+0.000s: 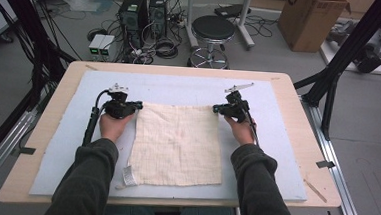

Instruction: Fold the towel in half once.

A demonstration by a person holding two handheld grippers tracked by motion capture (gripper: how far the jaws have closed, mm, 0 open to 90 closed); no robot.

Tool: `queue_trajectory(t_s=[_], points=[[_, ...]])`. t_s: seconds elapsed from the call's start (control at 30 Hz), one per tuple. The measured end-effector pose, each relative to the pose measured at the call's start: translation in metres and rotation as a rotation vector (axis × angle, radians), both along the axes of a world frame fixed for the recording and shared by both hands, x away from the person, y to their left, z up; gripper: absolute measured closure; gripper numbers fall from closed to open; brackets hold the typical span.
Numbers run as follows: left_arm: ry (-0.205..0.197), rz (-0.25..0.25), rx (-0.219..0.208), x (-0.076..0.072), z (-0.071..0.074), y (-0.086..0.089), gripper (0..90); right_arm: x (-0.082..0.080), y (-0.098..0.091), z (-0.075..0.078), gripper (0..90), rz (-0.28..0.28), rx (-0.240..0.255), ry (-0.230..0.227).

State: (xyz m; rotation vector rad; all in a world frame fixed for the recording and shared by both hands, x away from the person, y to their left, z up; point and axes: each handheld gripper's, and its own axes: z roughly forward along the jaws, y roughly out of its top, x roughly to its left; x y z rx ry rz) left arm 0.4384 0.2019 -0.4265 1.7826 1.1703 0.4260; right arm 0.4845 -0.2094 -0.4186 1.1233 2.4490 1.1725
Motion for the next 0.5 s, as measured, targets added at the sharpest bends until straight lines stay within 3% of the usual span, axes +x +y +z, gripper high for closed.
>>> queue_trajectory(t_s=[0.23,0.5], points=[[-0.046,-0.037,0.0,-0.01,0.014,0.0,88.0,-0.01,-0.004,0.016,85.8,0.039,0.038,-0.04],[-0.082,-0.077,0.028,-0.027,0.023,-0.002,87.9,-0.025,-0.01,0.029,85.8,0.065,0.072,-0.071]])
